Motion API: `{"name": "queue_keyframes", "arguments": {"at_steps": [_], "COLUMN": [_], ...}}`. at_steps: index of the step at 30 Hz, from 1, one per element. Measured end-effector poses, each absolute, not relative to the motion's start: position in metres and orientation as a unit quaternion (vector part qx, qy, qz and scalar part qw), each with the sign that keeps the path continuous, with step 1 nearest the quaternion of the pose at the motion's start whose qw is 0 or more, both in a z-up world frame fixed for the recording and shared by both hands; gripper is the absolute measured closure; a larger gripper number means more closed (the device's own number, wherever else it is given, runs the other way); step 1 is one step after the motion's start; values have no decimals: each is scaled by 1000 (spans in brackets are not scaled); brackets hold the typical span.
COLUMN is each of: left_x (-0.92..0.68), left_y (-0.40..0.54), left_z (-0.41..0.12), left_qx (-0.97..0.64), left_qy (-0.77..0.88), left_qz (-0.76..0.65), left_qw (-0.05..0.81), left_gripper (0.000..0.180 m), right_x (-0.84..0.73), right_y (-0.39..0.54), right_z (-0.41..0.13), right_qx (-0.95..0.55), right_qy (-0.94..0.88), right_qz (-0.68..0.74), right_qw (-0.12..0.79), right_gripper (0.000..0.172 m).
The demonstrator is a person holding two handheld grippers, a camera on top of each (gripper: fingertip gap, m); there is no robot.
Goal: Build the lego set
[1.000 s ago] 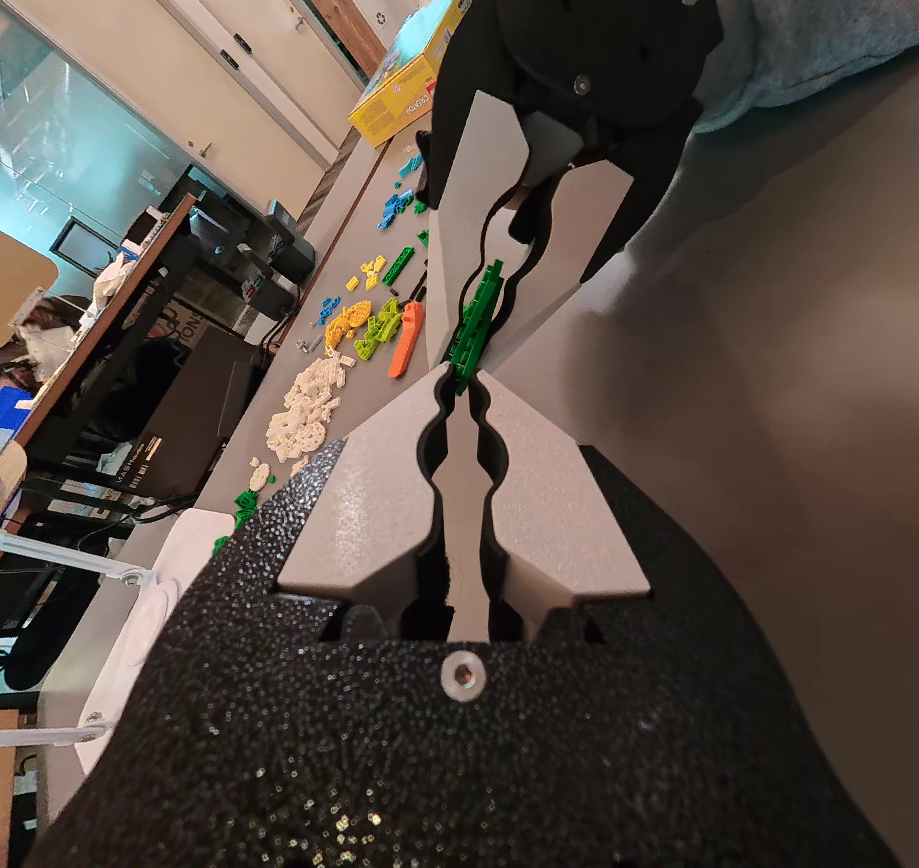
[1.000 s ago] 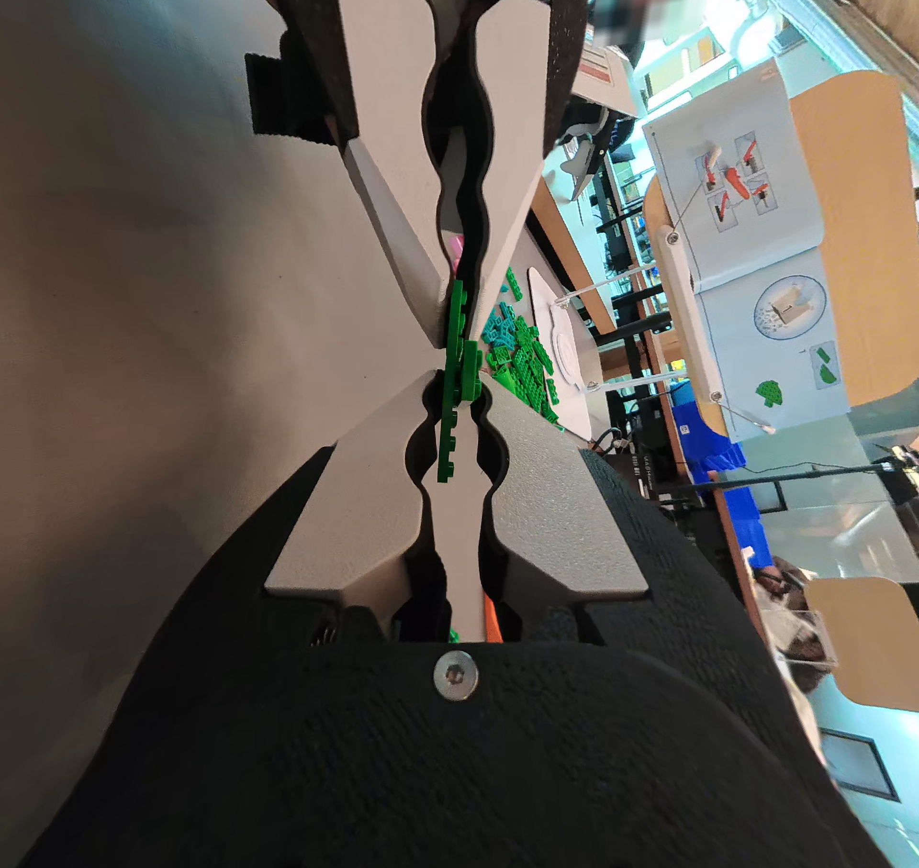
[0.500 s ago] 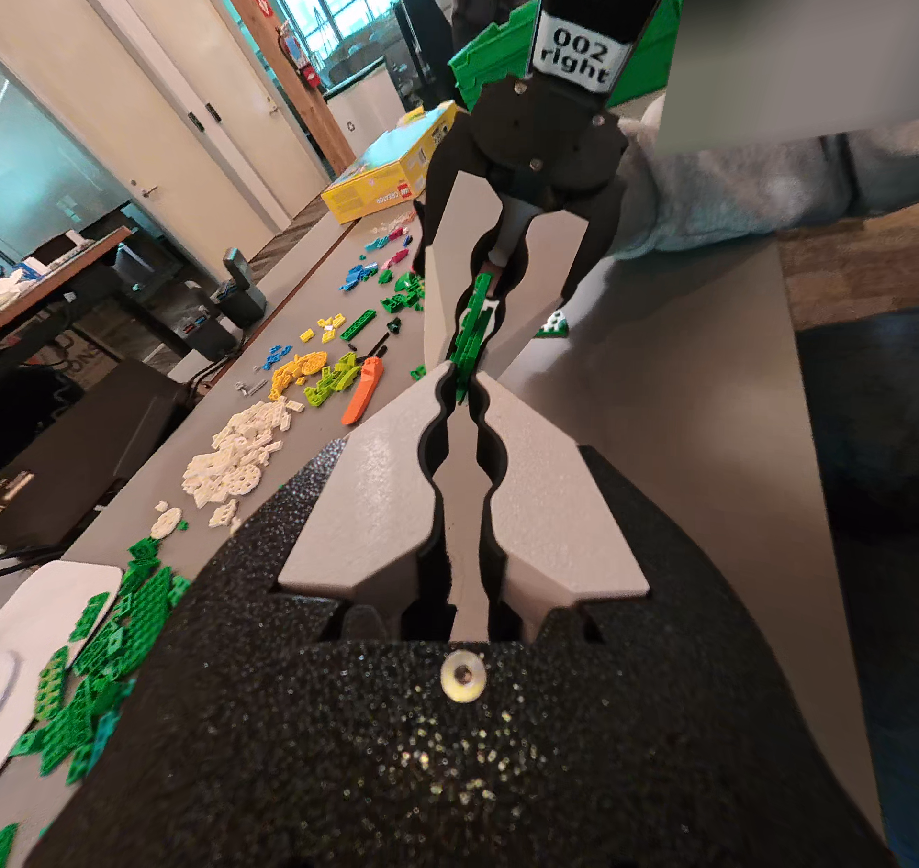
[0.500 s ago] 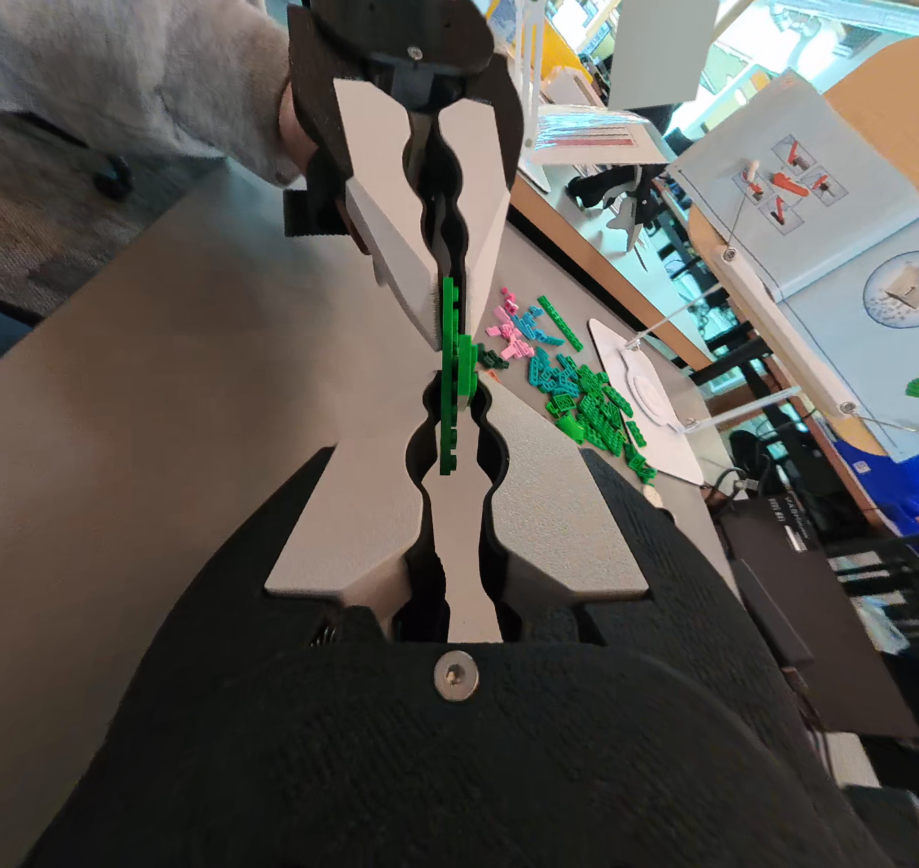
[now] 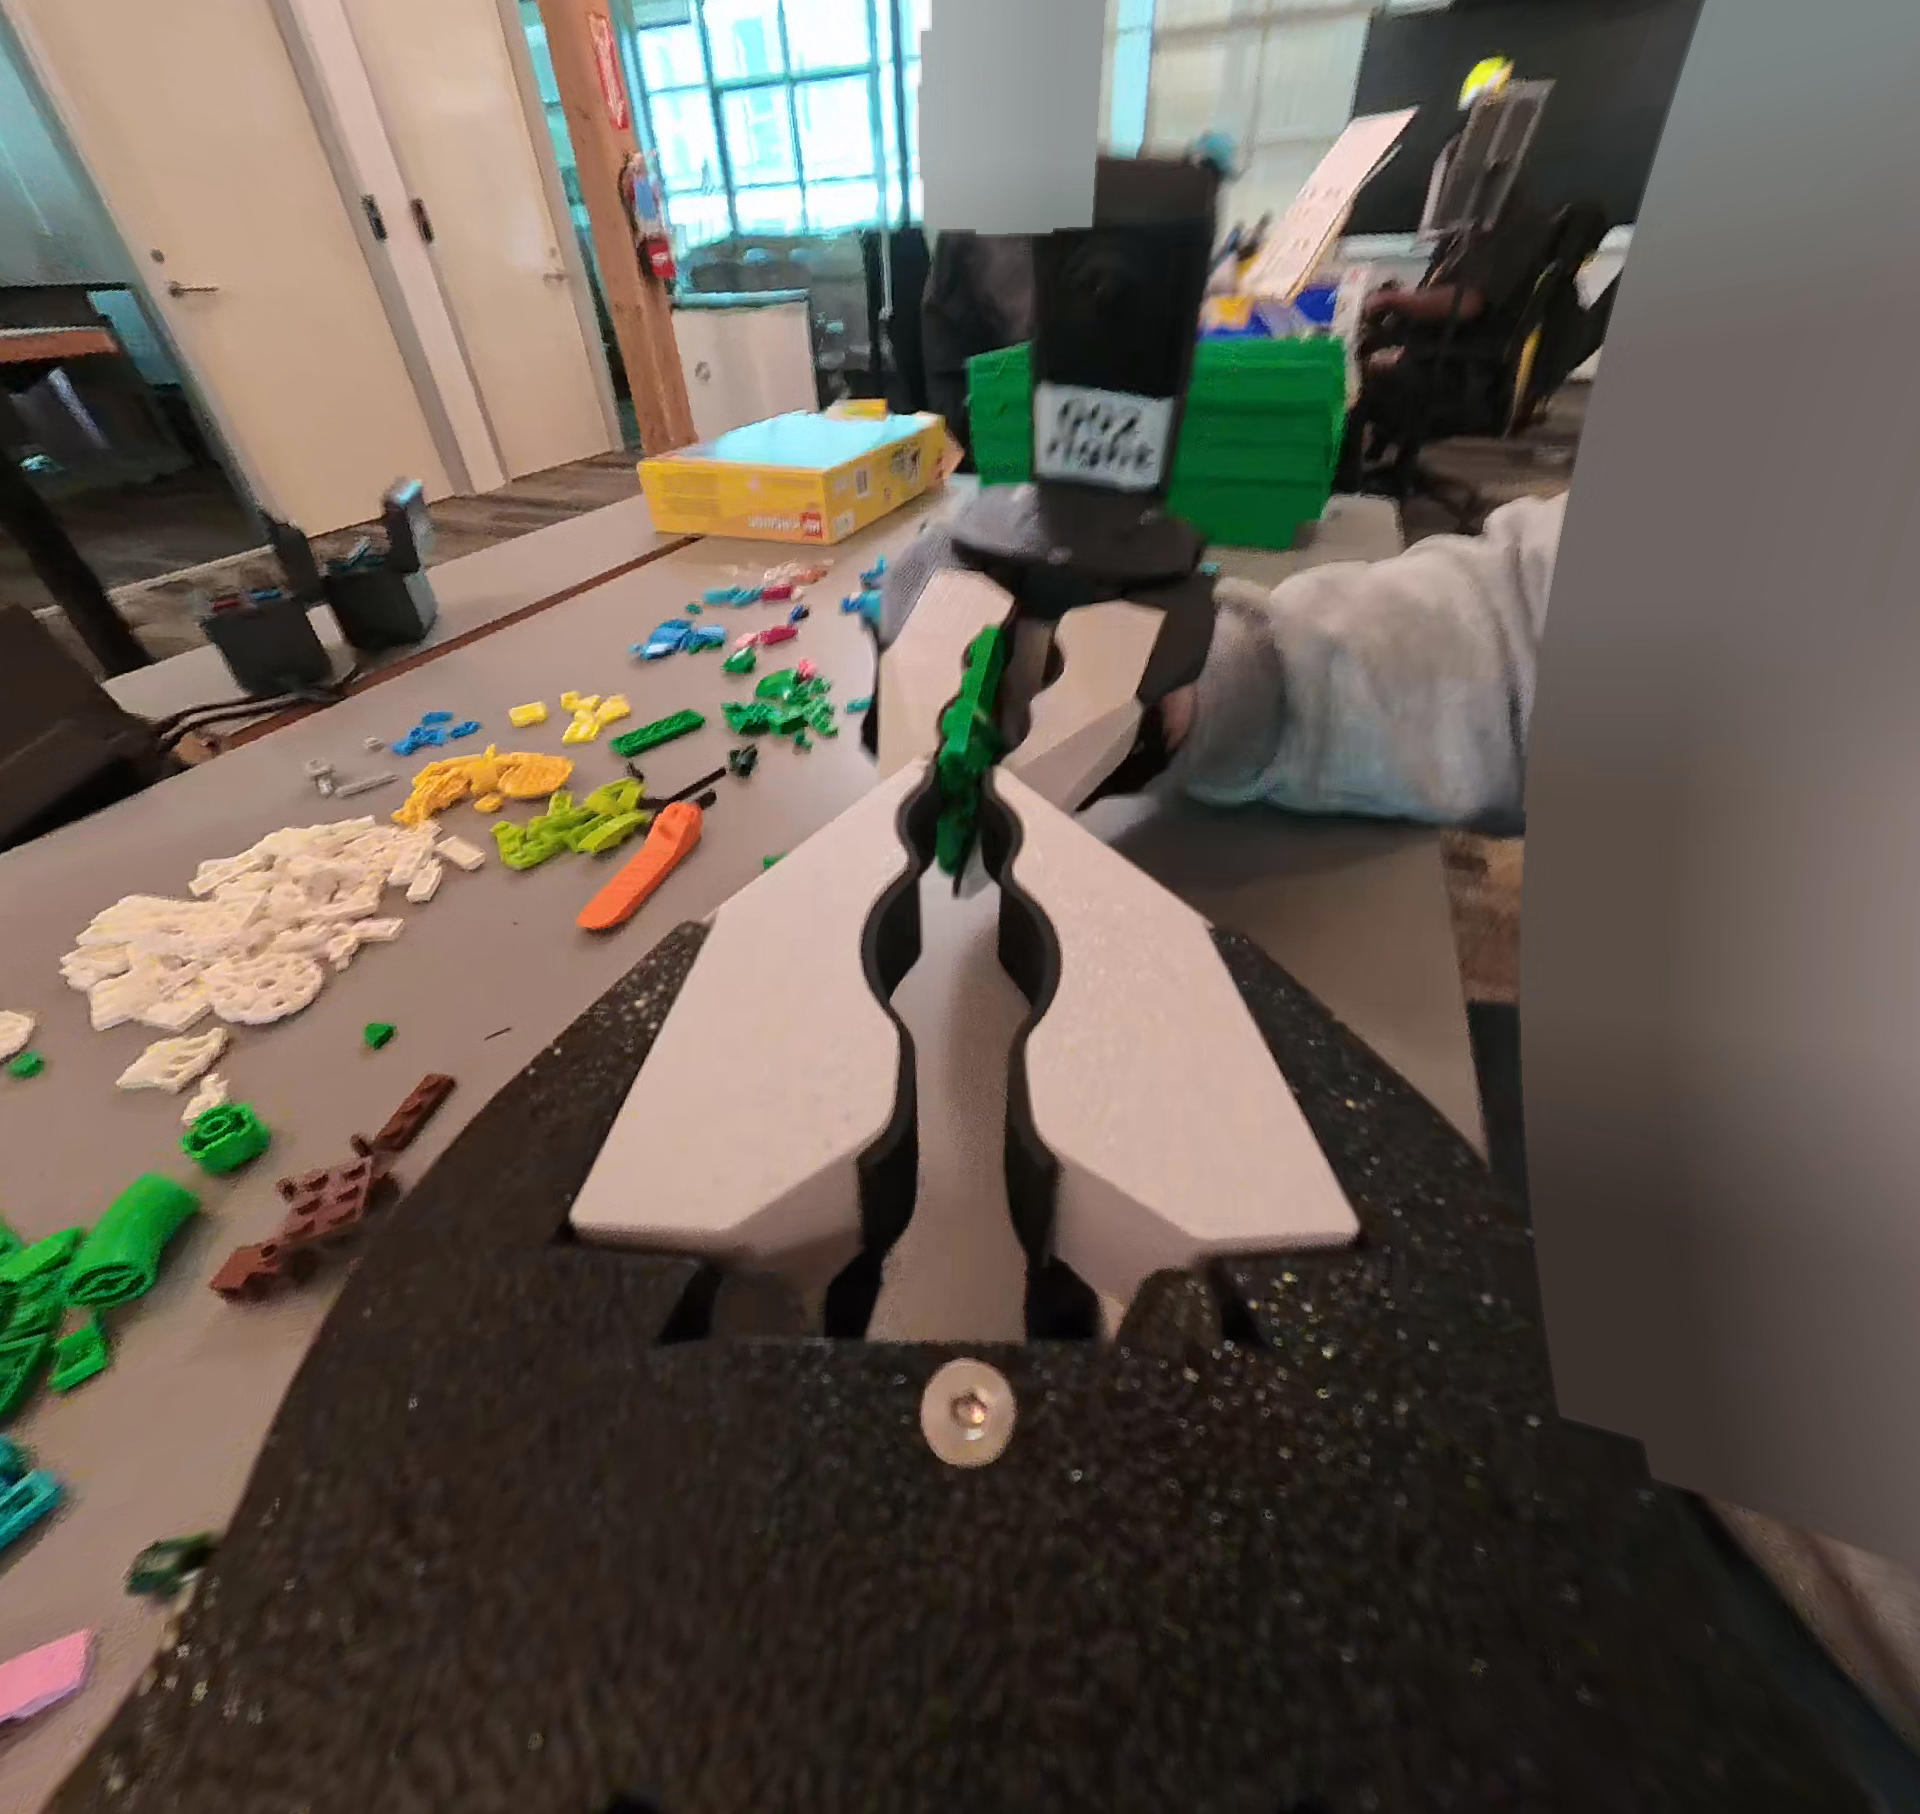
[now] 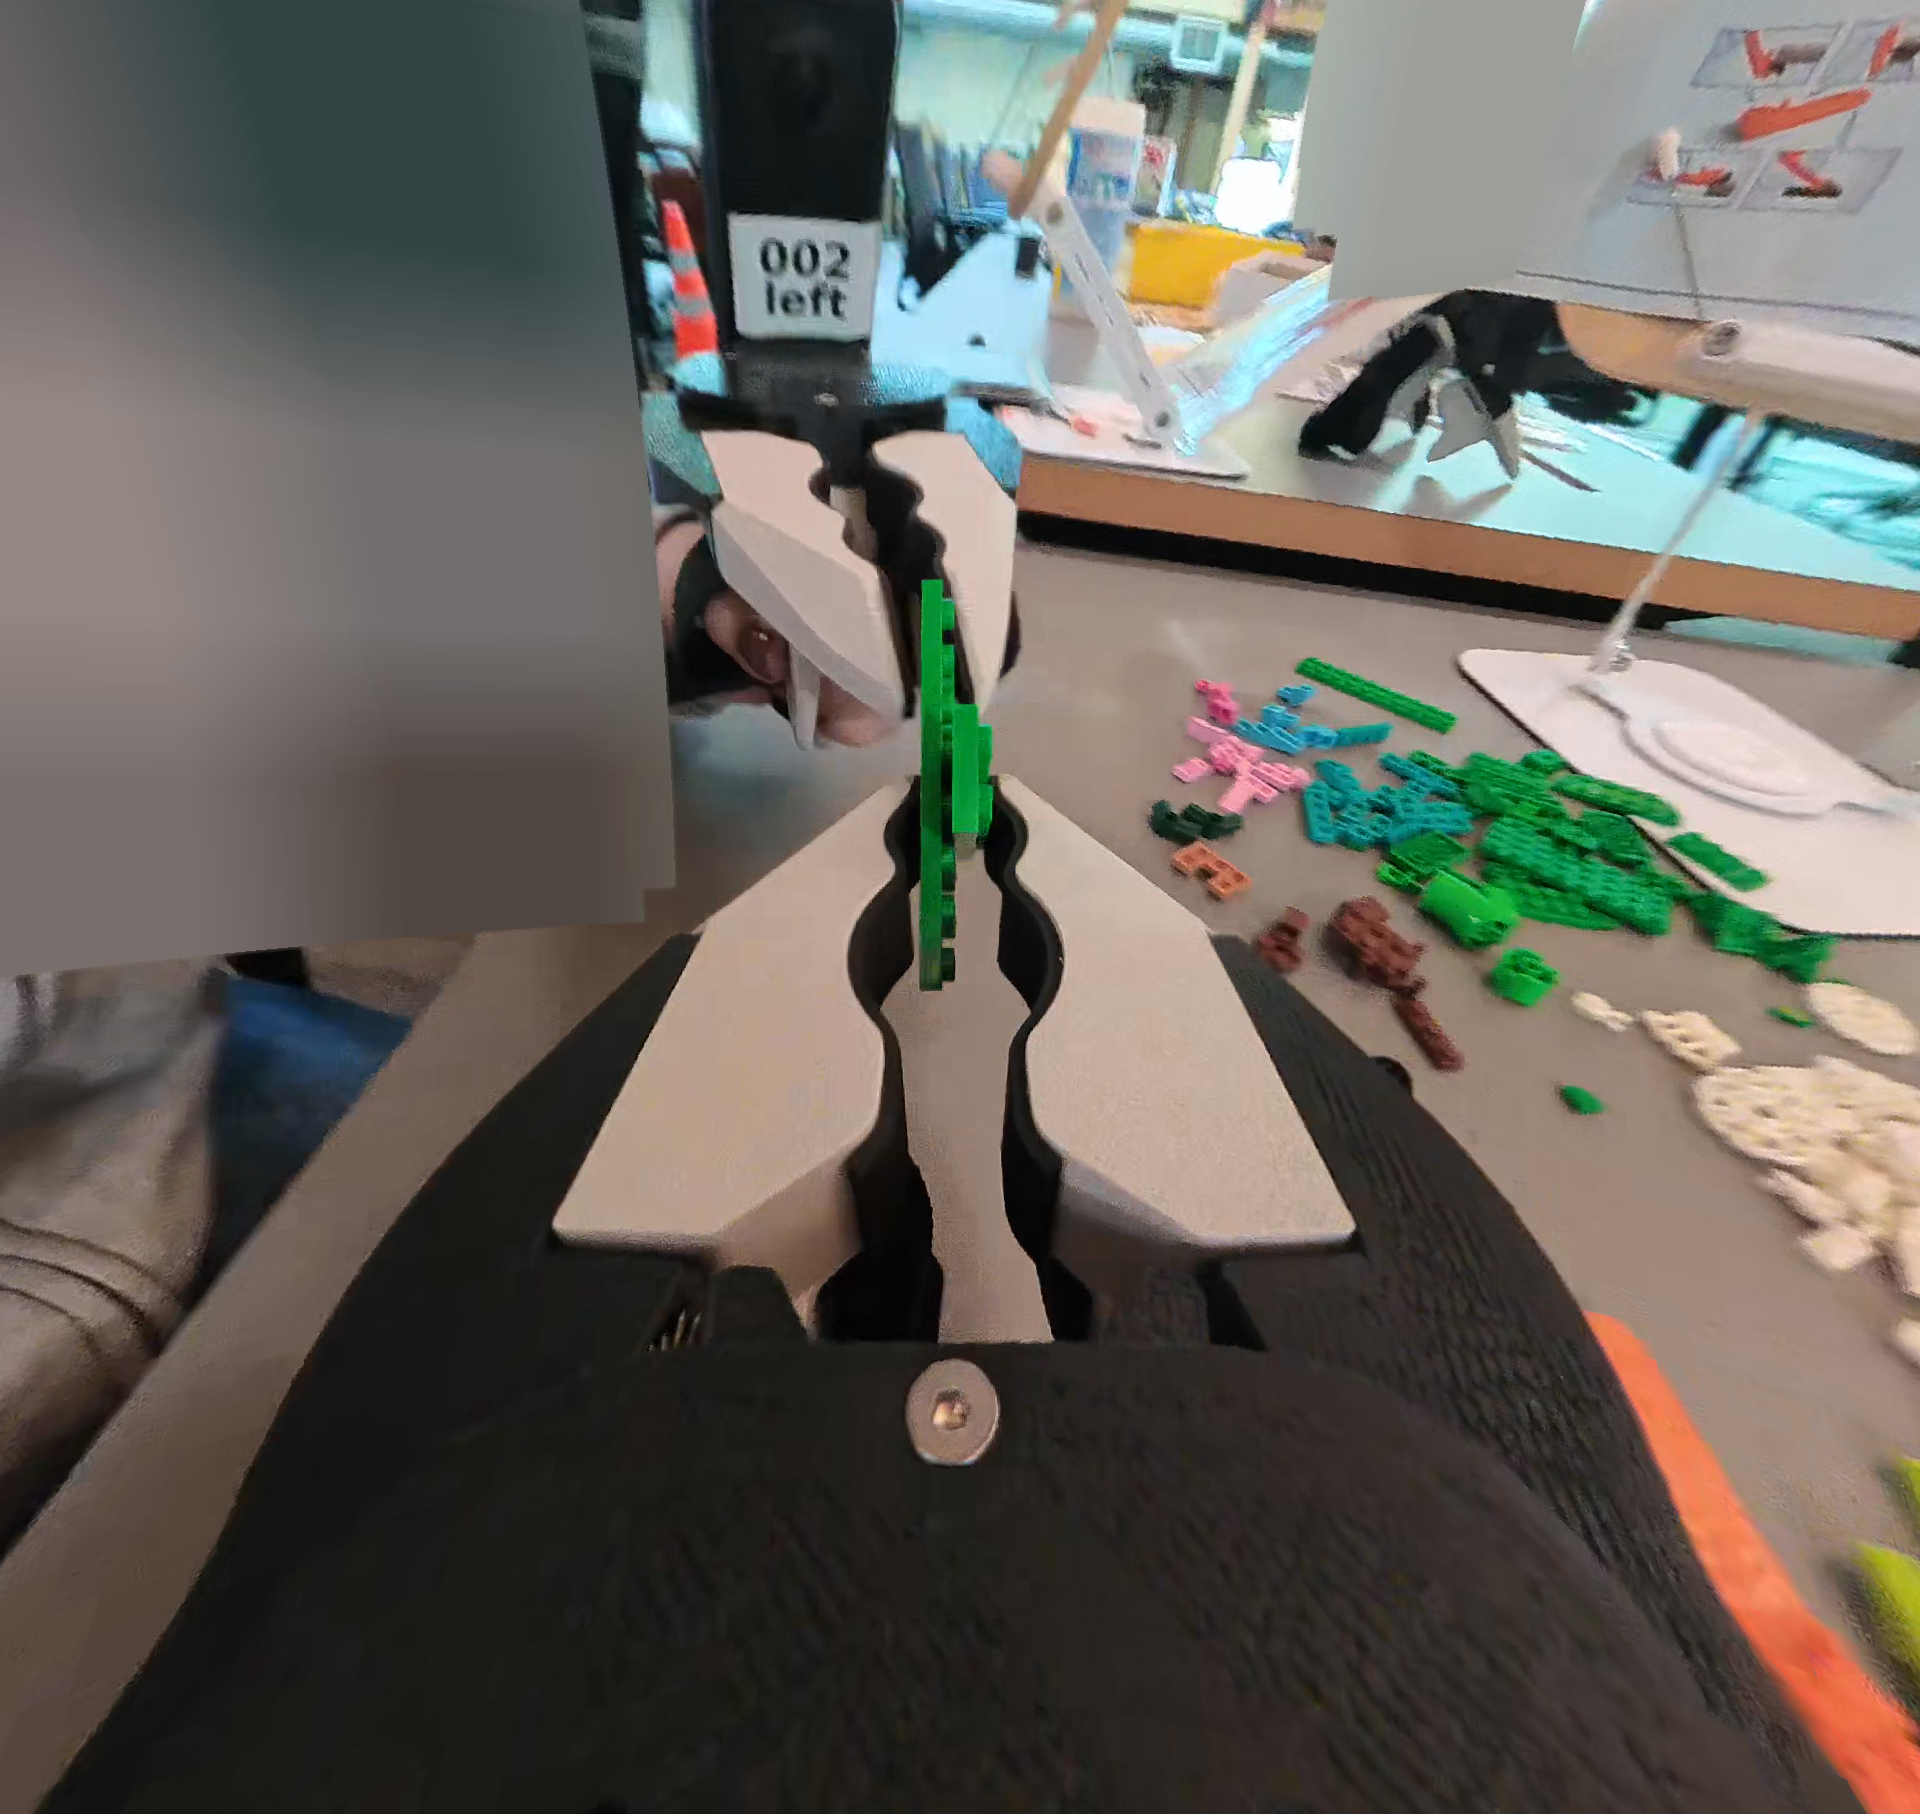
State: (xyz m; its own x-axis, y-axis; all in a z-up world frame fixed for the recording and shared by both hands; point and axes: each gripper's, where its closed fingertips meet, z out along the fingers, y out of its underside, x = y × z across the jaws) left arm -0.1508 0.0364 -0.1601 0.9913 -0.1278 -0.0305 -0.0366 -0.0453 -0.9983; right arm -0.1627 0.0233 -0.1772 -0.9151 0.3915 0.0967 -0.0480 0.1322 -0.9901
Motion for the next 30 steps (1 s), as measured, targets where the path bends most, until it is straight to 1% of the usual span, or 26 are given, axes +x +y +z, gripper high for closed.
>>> {"name": "queue_keyframes", "arguments": {"at_steps": [2, 3, 9, 11, 12, 14, 18, 21, 23, 25, 27, 30], "left_x": [-155, -156, -145, -139, -136, -135, -133, -127, -126, -123, -120, -119], "left_y": [36, 35, 39, 43, 44, 44, 39, 36, 34, 32, 30, 30], "left_z": [-158, -158, -149, -147, -145, -142, -140, -135, -132, -127, -126, -137], "left_qx": [-721, -720, -703, -701, -698, -696, -700, -691, -689, -677, -671, -691], "left_qy": [38, 36, 28, 36, 41, 57, 129, 183, 201, 218, 235, 257], "left_qz": [-38, -41, -90, -84, -76, -41, 96, 185, 218, 239, 258, 267], "left_qw": [691, 692, 705, 707, 711, 714, 695, 674, 661, 661, 654, 621], "left_gripper": [159, 158, 165, 163, 159, 151, 151, 150, 145, 146, 151, 160], "right_x": [-159, -158, -152, -150, -150, -151, -151, -152, -151, -151, -152, -154], "right_y": [25, 28, 40, 40, 39, 36, 31, 32, 32, 29, 29, 33], "right_z": [-164, -158, -132, -131, -132, -138, -139, -133, -129, -130, -133, -129], "right_qx": [-123, -130, -134, -128, -124, -104, -10, 78, 123, 138, 140, 132], "right_qy": [-695, -678, -606, -605, -612, -653, -717, -711, -685, -673, -675, -673], "right_qz": [697, 716, 784, 785, 780, 743, 607, 454, 370, 343, 338, 339], "right_qw": [128, 106, 24, 22, 34, 105, 343, 532, 615, 640, 641, 645], "right_gripper": [163, 163, 164, 164, 164, 163, 164, 164, 164, 164, 164, 164]}}
